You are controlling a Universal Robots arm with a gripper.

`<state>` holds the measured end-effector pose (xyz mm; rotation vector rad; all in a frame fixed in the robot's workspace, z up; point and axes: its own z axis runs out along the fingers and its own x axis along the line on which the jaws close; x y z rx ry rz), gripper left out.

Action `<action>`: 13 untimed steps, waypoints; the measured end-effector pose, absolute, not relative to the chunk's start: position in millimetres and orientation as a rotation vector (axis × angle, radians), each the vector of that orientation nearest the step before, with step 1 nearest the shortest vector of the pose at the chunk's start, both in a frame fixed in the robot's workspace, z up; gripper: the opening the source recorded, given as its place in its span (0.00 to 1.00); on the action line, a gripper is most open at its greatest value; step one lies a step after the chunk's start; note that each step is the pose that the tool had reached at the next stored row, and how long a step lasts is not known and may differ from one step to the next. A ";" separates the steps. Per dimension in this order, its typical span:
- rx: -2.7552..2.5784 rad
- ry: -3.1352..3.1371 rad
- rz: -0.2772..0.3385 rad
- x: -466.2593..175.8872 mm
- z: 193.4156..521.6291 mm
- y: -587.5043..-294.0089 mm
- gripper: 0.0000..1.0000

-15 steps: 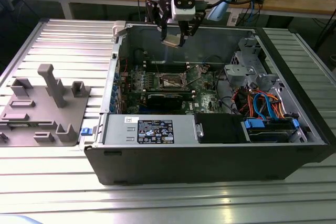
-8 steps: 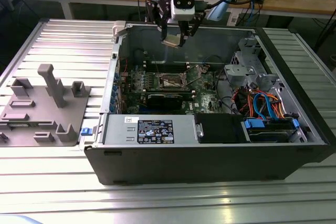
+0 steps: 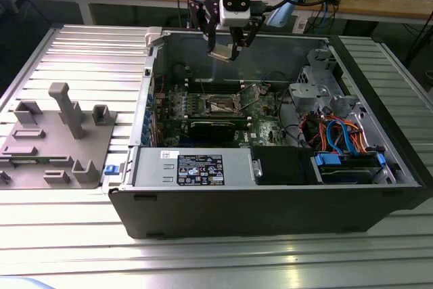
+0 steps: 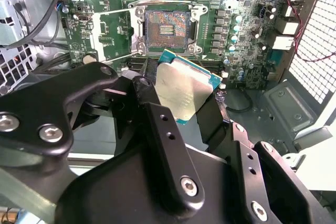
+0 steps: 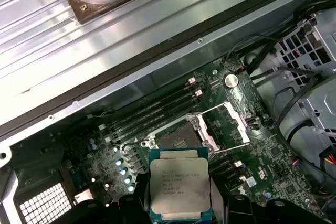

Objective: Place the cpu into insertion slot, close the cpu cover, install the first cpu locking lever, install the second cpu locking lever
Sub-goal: 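Place the cpu into insertion slot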

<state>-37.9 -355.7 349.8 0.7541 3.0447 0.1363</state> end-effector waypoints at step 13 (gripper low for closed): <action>0.807 3.030 0.136 -37.9 349.8 -355.7 0.55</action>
